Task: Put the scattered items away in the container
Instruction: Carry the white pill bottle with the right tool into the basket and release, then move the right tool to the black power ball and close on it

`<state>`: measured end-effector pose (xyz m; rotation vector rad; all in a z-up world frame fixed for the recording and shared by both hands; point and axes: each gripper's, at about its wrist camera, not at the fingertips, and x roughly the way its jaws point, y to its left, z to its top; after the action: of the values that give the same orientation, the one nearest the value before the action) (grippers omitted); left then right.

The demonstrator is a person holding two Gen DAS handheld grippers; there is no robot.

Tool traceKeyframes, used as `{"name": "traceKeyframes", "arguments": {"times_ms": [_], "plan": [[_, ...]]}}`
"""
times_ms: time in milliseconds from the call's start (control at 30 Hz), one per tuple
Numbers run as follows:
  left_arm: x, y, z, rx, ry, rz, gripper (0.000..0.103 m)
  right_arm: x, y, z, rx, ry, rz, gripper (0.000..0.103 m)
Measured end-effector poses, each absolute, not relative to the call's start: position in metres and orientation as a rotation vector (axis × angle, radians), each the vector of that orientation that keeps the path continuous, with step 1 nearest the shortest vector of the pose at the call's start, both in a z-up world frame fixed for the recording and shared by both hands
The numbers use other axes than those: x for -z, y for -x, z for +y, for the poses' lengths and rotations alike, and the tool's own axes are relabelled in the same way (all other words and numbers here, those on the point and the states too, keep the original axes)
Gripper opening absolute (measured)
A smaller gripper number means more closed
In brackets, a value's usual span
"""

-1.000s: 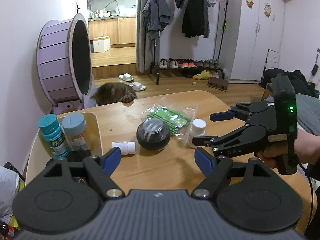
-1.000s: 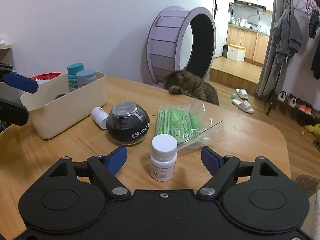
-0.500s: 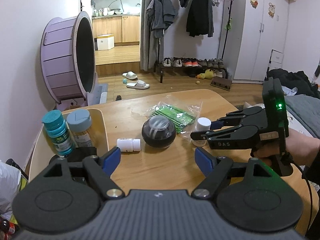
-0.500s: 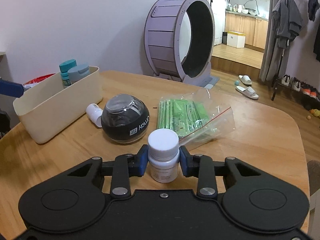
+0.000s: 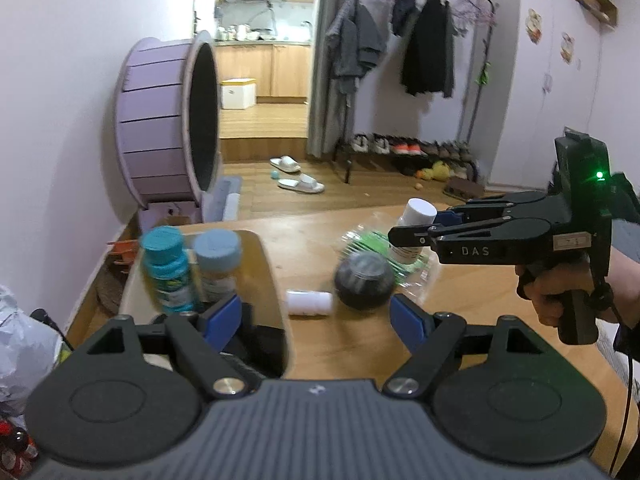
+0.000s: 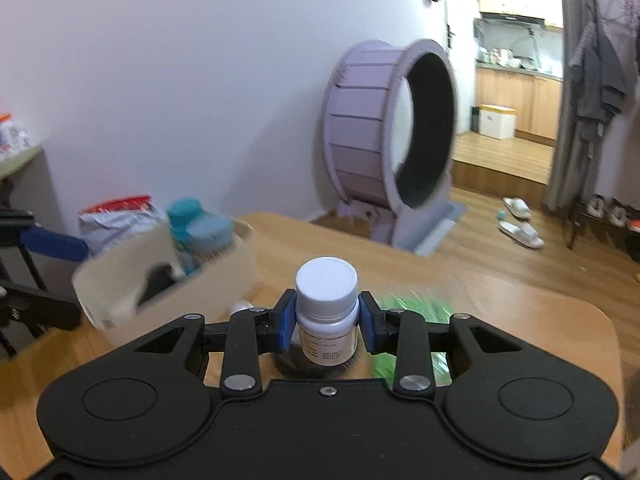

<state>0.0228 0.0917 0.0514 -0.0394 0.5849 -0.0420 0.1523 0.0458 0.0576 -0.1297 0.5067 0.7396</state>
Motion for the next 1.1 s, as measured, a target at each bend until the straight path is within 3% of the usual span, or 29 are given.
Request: {"name": "traceKeyframes", "arguments": {"times_ms": [500,1100], "plan": [[-0.071,-0.009,0.166,-0.092,0.110,0.544,0.081,-0.052,-0.168,0.156,-0.932,0.160,0.525,0.033],[-0.064,-0.011,0.170,-0.087,0.120,0.551,0.081,-0.051,-0.158,0.160,-0.937,0.166,0.515,0.034]]}}
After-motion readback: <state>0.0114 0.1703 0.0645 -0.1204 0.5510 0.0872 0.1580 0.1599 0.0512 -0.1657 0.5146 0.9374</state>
